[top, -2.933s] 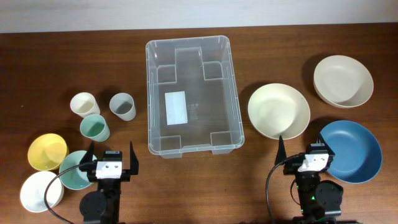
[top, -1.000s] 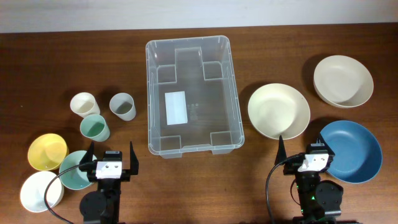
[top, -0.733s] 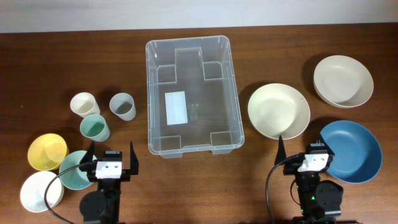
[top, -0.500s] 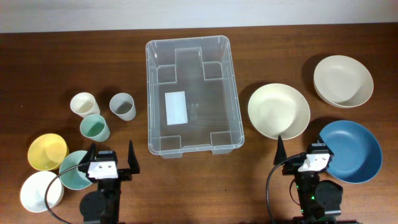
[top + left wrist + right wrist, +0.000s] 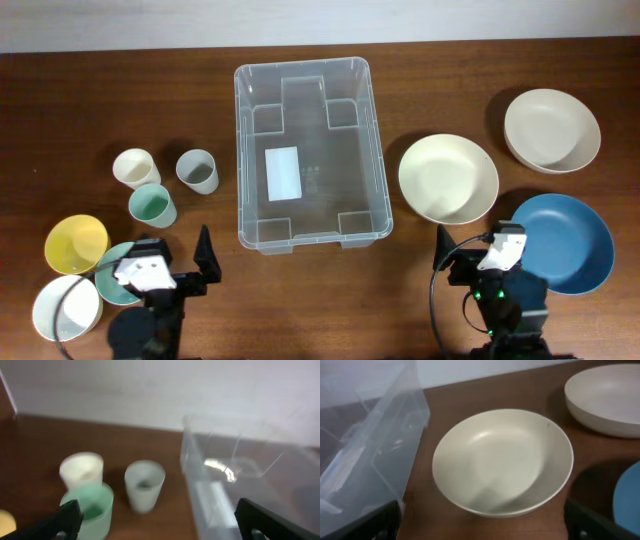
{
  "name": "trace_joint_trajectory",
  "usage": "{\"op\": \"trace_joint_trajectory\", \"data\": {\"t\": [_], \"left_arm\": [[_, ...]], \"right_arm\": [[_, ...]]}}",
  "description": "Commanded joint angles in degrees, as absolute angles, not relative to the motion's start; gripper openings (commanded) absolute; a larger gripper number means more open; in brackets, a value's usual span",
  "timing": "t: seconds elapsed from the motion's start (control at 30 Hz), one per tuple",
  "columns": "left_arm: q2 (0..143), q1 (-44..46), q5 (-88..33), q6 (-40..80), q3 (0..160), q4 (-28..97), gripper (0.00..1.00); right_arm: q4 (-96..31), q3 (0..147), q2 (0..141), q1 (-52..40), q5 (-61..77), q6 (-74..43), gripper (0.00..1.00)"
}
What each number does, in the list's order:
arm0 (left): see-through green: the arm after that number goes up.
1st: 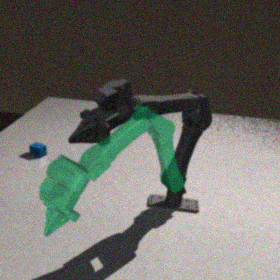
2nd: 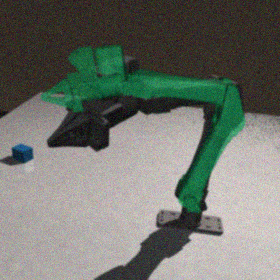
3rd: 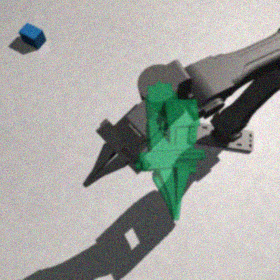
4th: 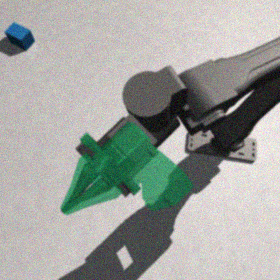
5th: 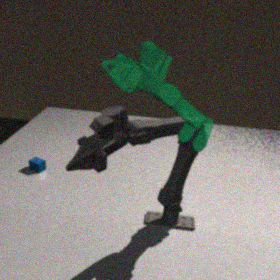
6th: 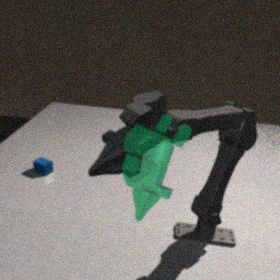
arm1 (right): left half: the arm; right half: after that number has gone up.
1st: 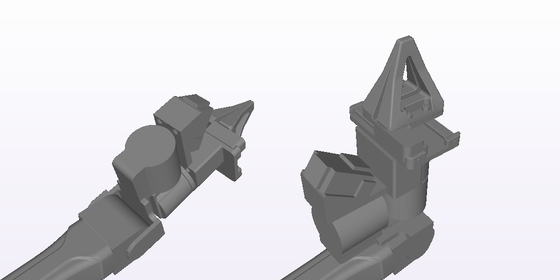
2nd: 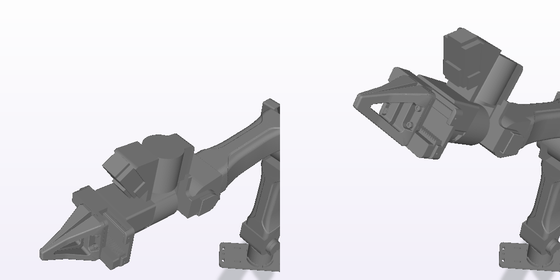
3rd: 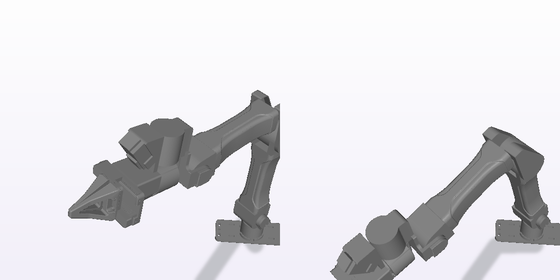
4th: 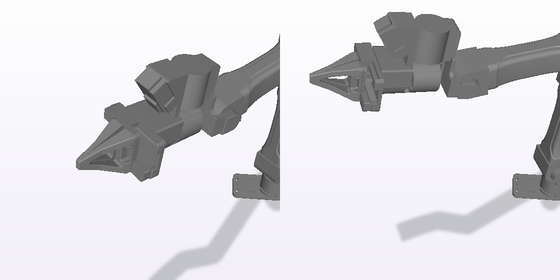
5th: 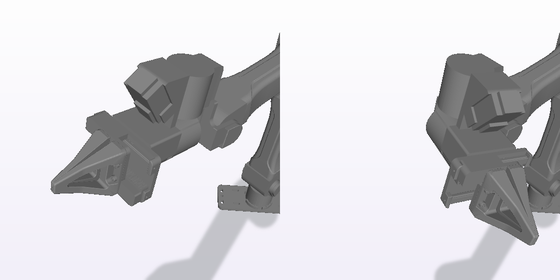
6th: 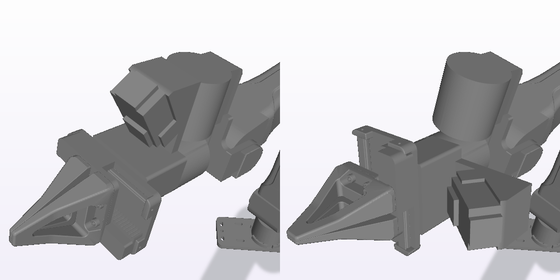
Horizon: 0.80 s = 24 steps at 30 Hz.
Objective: Pack container
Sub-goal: 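Move the right gripper to the rim of the cream plate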
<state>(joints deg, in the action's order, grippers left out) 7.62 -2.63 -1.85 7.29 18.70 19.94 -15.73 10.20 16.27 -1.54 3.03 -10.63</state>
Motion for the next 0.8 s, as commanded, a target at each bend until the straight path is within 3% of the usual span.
{"op": "trace_joint_trajectory", "data": {"t": [0.0,0.43,0.63,0.77], "left_arm": [[13.6,-2.7,-6.2,8.0,26.9,19.9,1.00],[53.0,-2.7,-7.5,3.8,54.4,37.1,1.00],[63.6,-2.7,-7.6,3.7,63.2,45.2,1.00],[65.4,-2.8,-7.5,3.7,63.5,45.3,1.00]], "right_arm": [[-21.3,20.5,23.0,-1.8,5.1,-11.4,0.99],[-57.3,66.7,64.8,-1.7,9.1,-9.3,0.99],[-64.9,81.5,77.5,0.6,9.1,-0.7,0.99],[-65.3,85.5,82.9,6.9,11.2,1.3,0.99]]}}
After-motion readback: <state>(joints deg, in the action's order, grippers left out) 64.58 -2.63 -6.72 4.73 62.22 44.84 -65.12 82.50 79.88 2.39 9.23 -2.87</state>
